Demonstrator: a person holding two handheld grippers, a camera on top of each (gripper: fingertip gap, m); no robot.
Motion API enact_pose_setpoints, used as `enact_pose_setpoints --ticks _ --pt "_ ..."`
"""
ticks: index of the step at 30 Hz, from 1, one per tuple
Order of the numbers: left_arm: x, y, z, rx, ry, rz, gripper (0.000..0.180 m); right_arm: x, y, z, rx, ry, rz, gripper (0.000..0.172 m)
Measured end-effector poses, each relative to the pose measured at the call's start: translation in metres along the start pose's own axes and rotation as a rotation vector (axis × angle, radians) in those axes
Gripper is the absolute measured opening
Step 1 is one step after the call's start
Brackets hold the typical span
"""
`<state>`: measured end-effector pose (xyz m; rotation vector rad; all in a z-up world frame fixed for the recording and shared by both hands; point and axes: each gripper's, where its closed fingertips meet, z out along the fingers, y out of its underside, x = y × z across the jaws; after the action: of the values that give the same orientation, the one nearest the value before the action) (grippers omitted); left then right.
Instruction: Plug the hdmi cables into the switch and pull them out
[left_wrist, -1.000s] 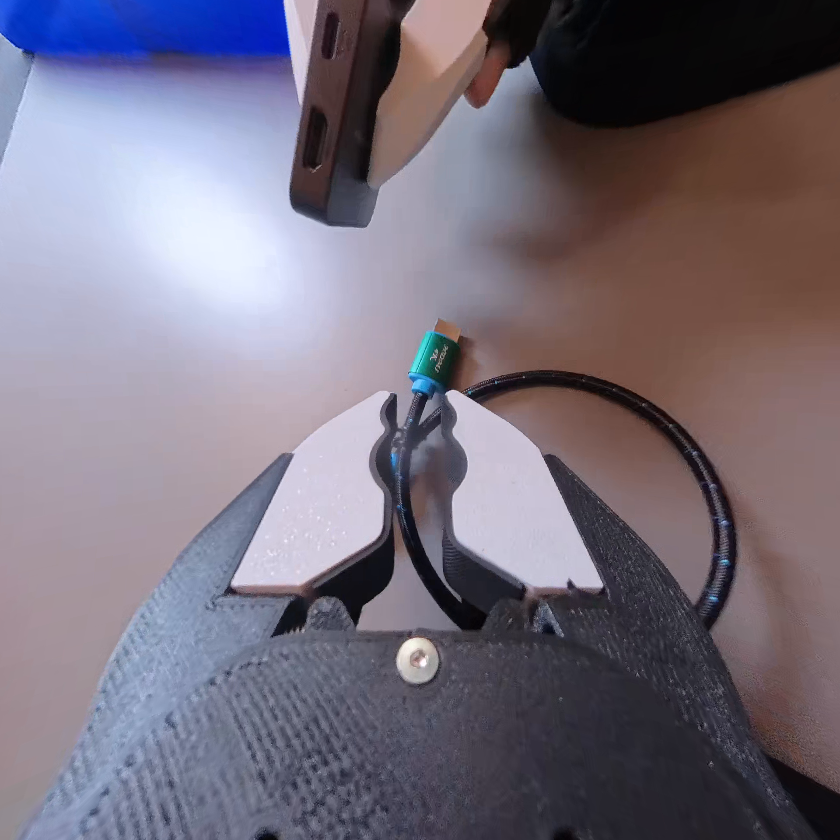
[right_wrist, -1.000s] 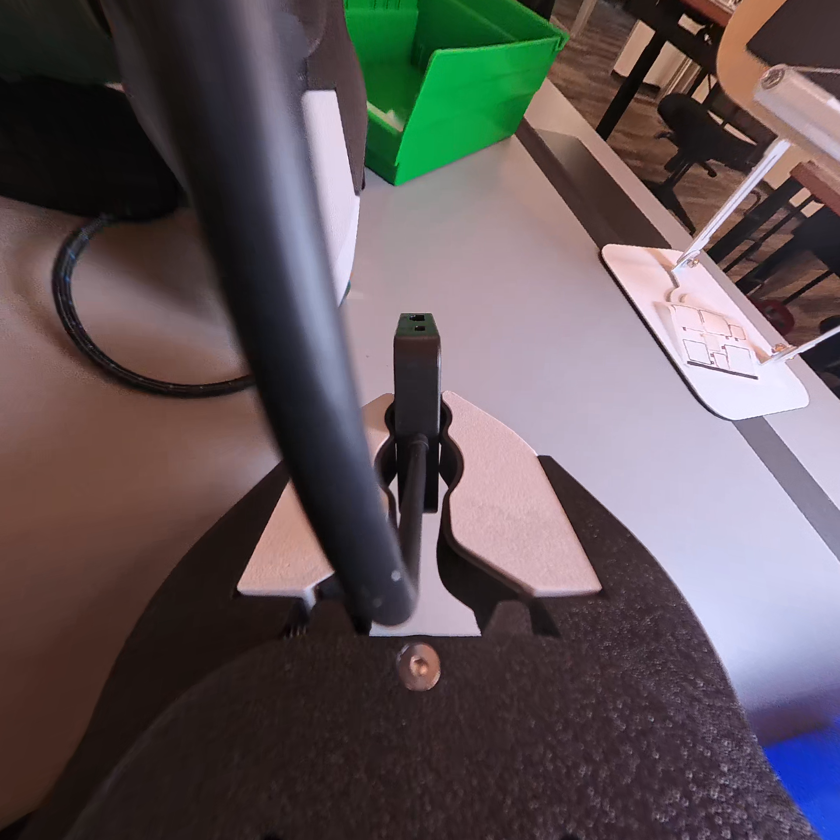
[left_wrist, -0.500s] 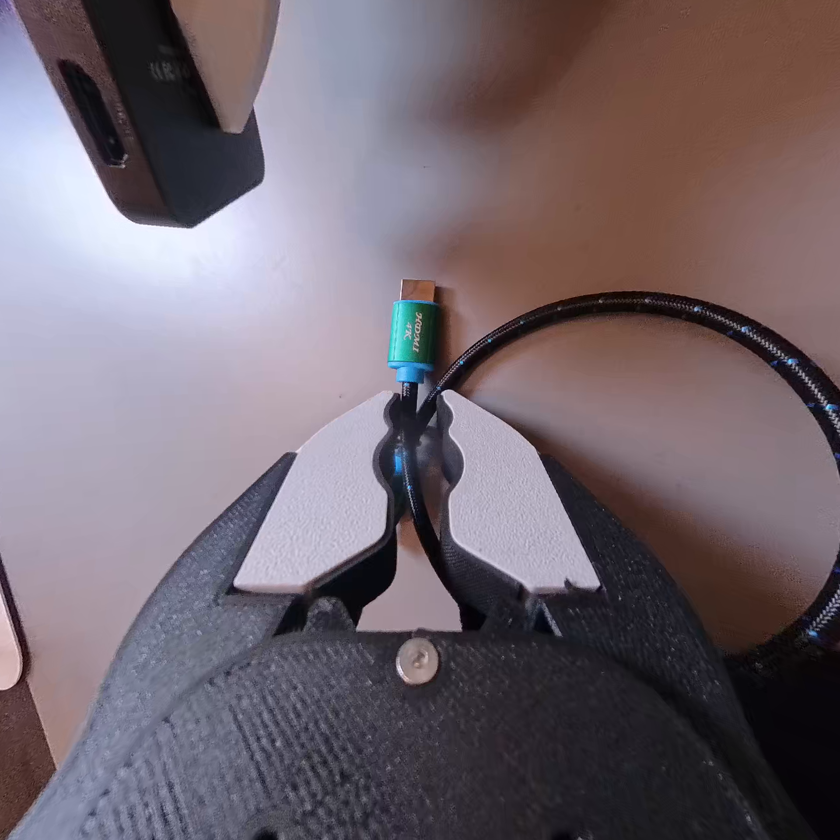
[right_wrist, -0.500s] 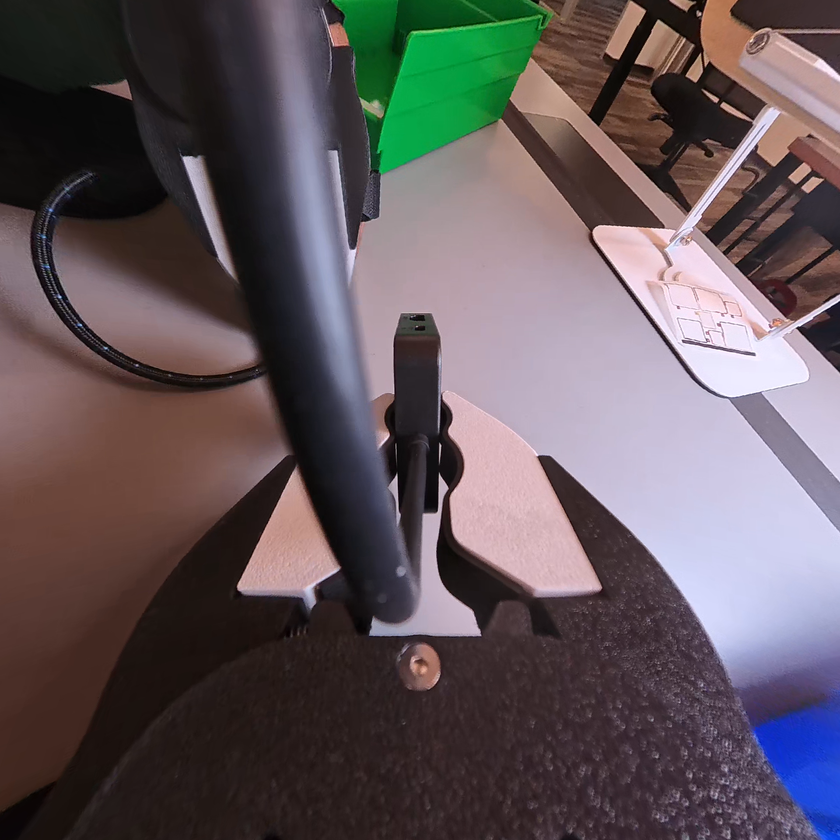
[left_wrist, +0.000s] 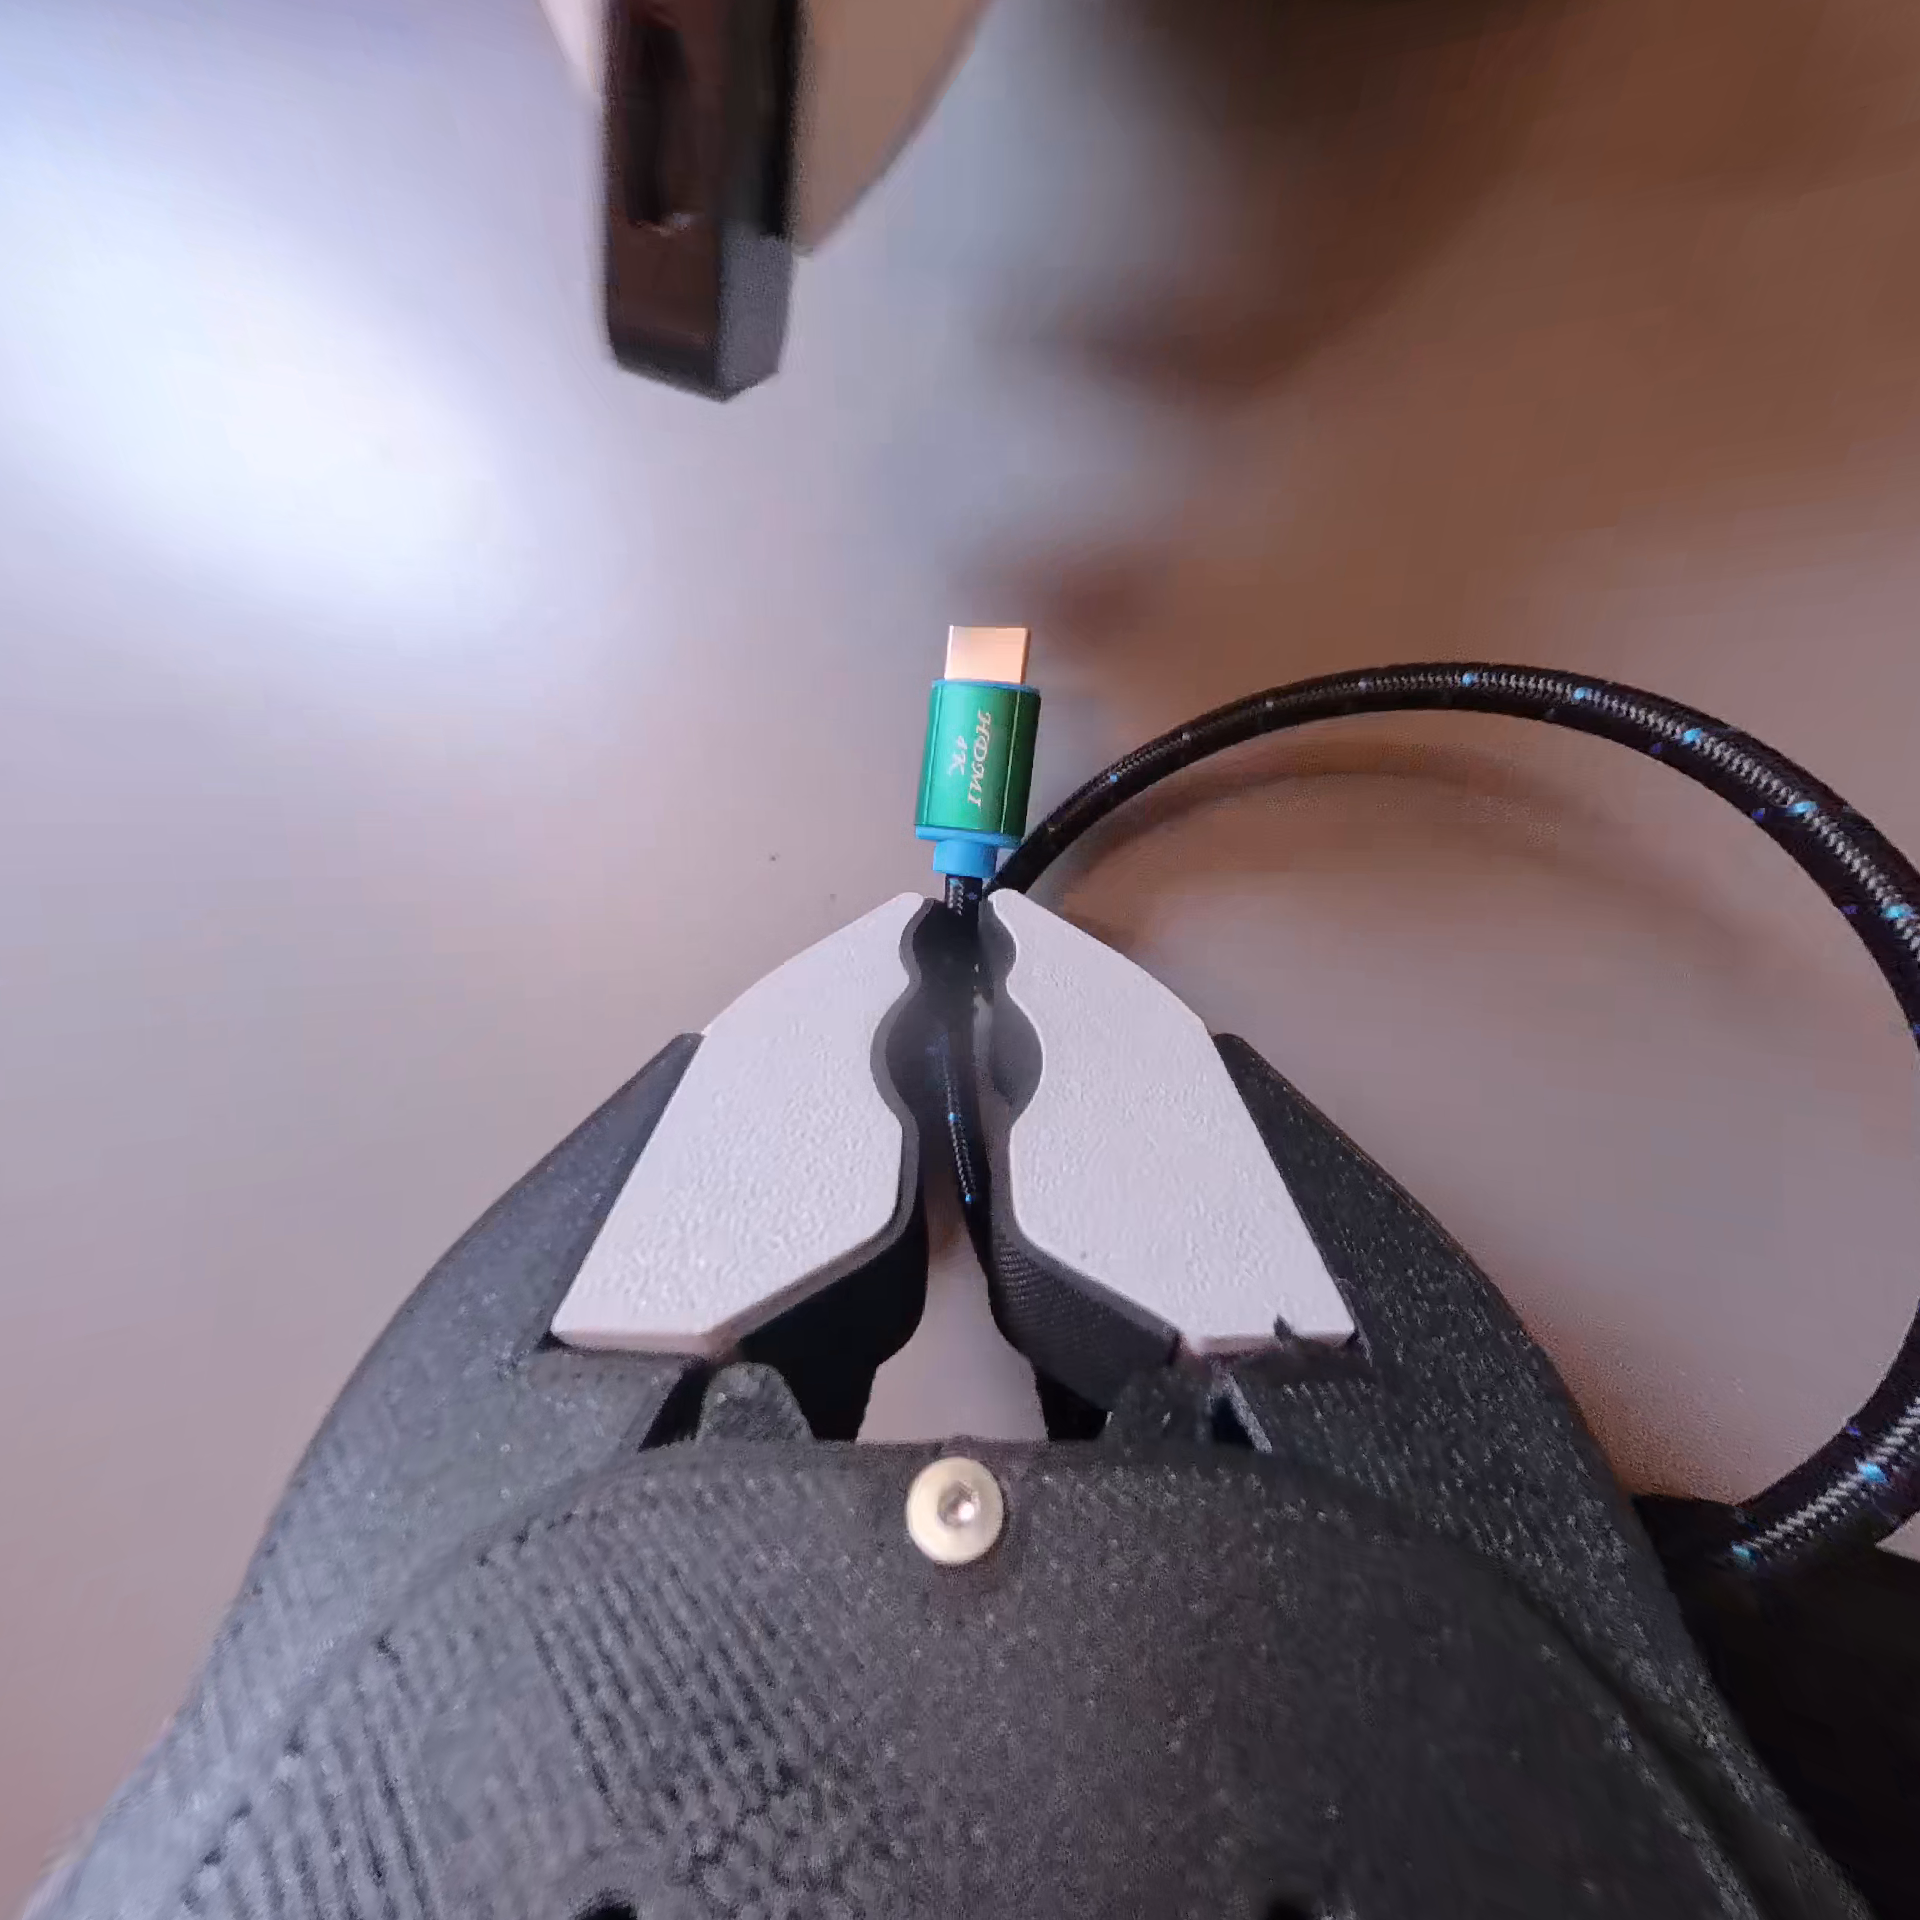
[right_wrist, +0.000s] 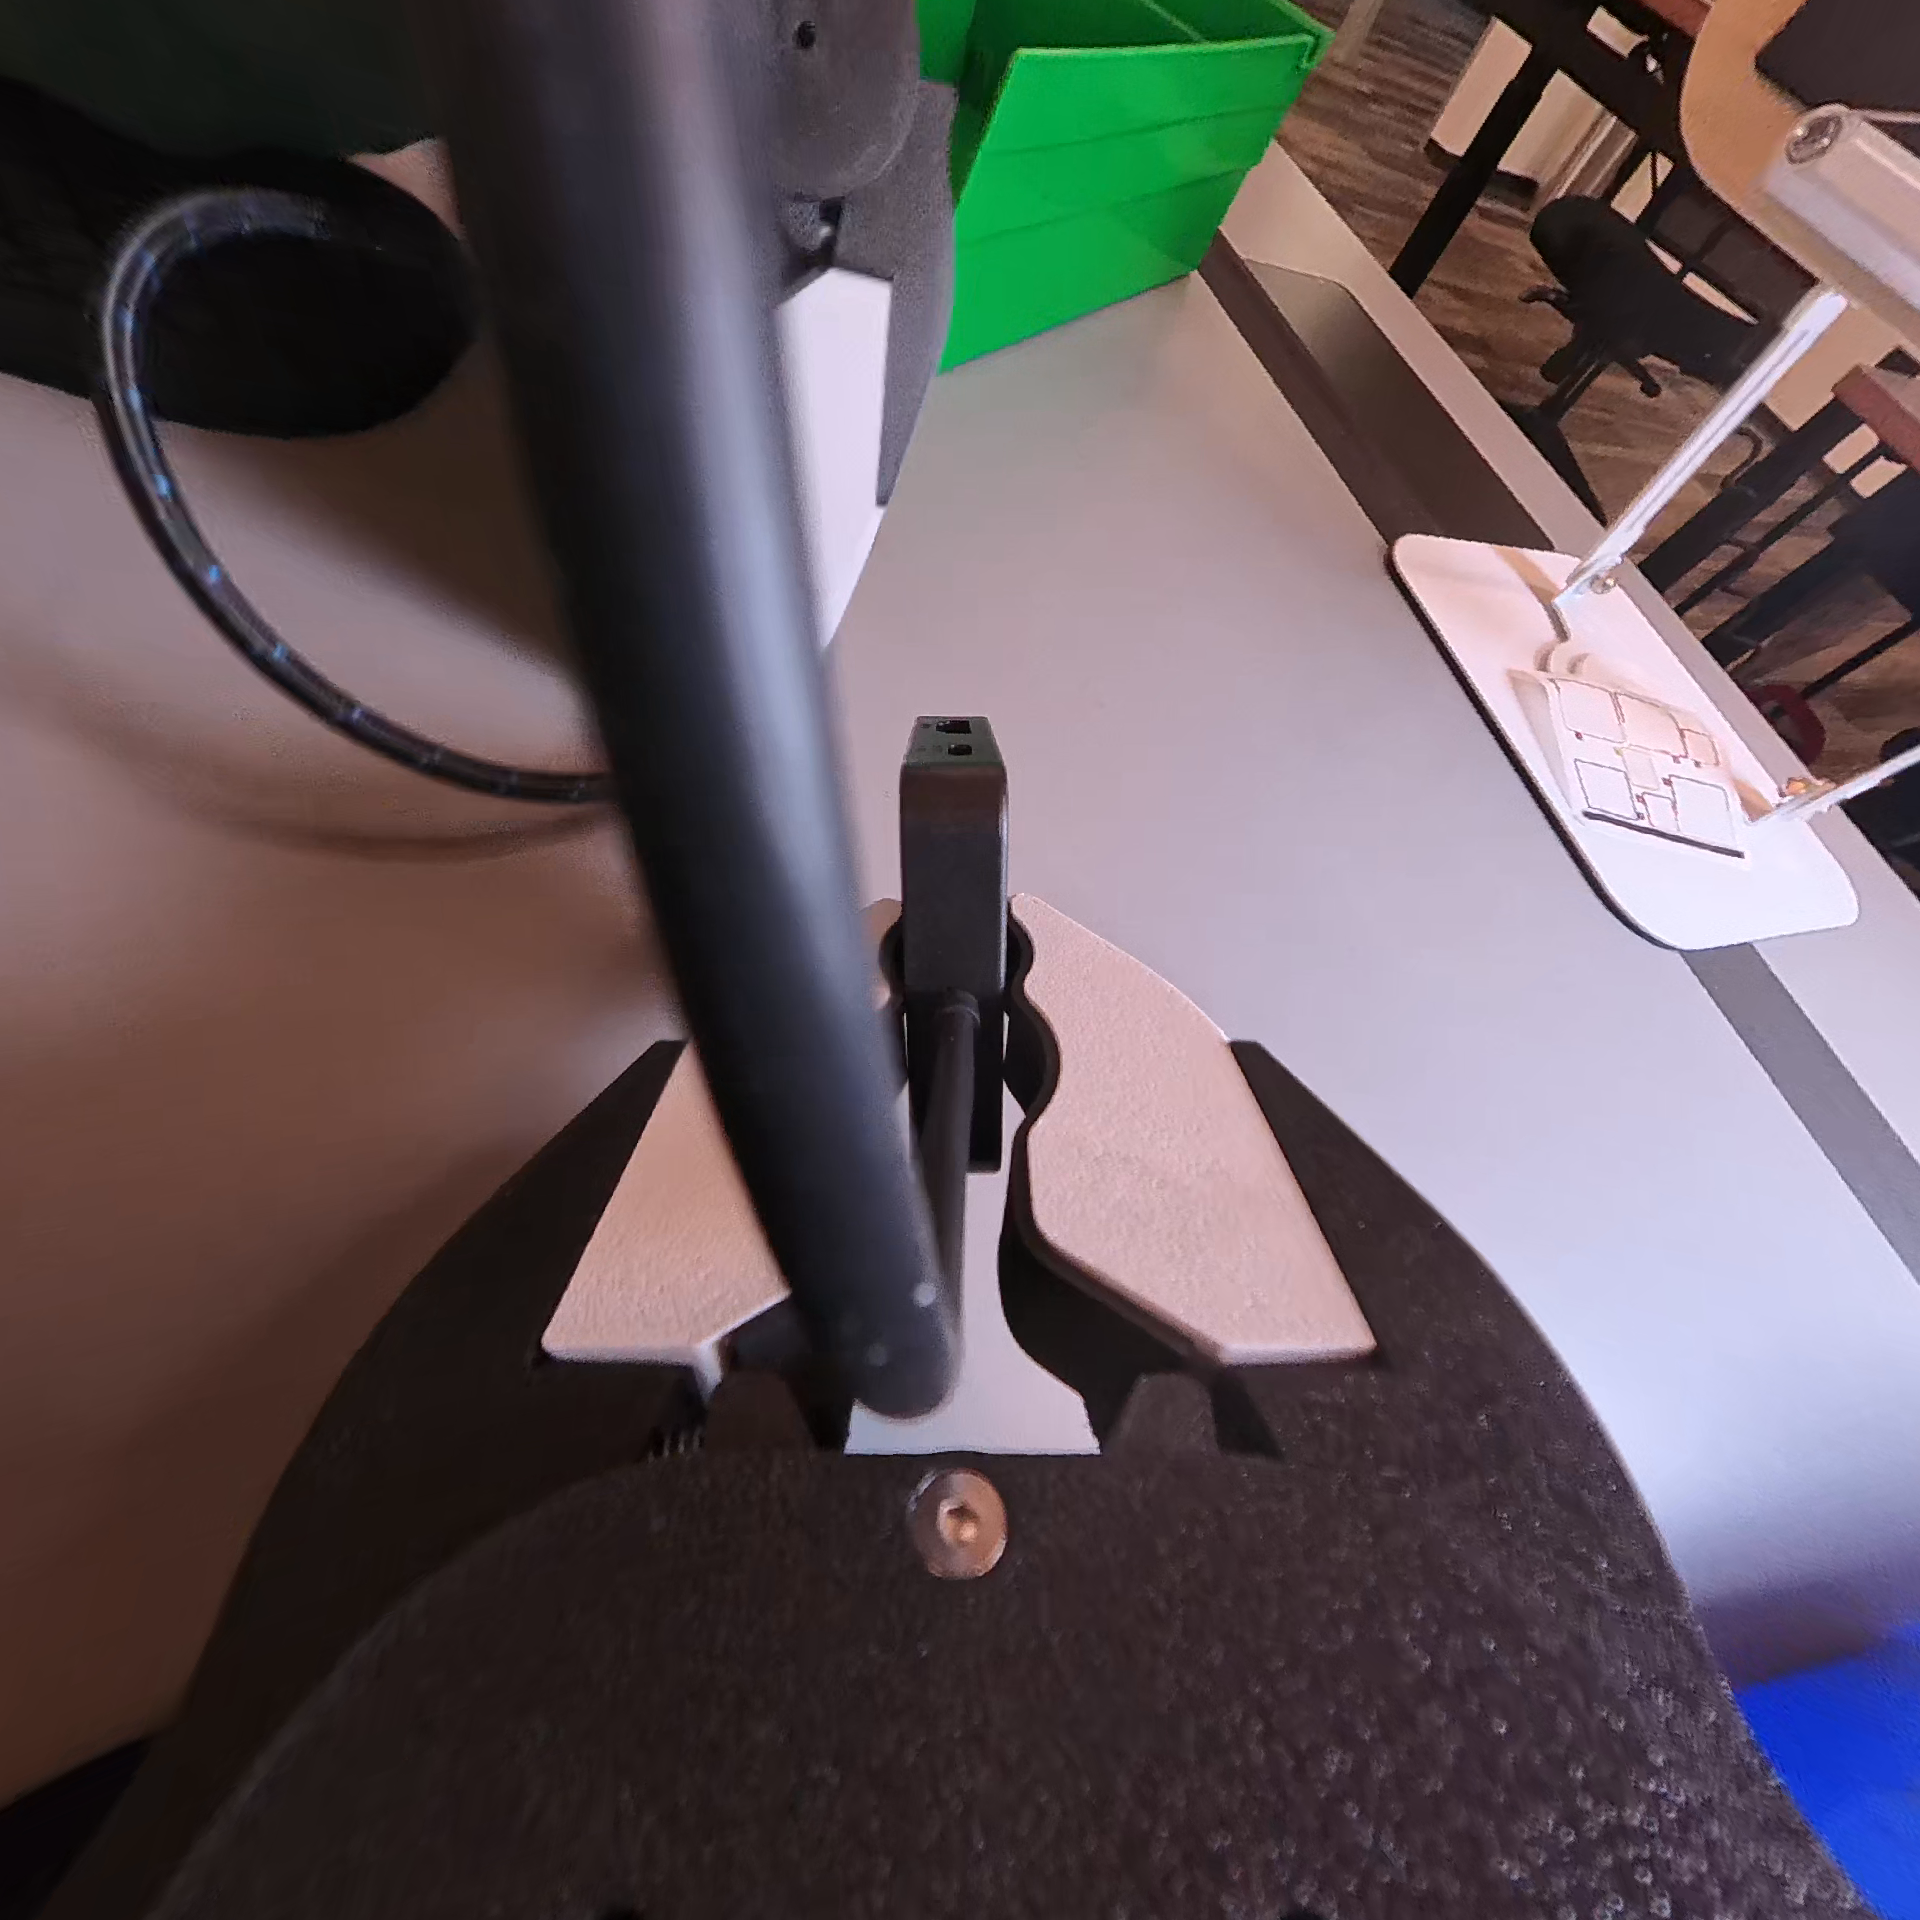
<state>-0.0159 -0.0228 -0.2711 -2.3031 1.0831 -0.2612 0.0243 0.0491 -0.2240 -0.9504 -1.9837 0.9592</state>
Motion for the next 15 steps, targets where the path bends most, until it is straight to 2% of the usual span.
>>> enact_pose_setpoints --ticks 3,7,10,15 --pt "-0.001 -0.009 -0.02 0.094 0.028 -0.111 0.006 -0.003 -0.001 0.0 0.006 0.002 -0.056 0.014" --pt "0.002 -0.027 -0.044 0.218 0.109 -0.218 0.006 0.0 0.001 0.001 -0.018 0.092 -0.23 0.014" --pt "0.008 -0.03 -0.042 0.239 0.165 -0.26 0.006 0.002 0.001 0.004 -0.067 0.181 -0.394 0.014" --pt "0.014 -0.024 -0.022 0.18 0.202 -0.322 0.006 0.004 0.003 0.011 -0.193 0.347 -0.698 0.014"
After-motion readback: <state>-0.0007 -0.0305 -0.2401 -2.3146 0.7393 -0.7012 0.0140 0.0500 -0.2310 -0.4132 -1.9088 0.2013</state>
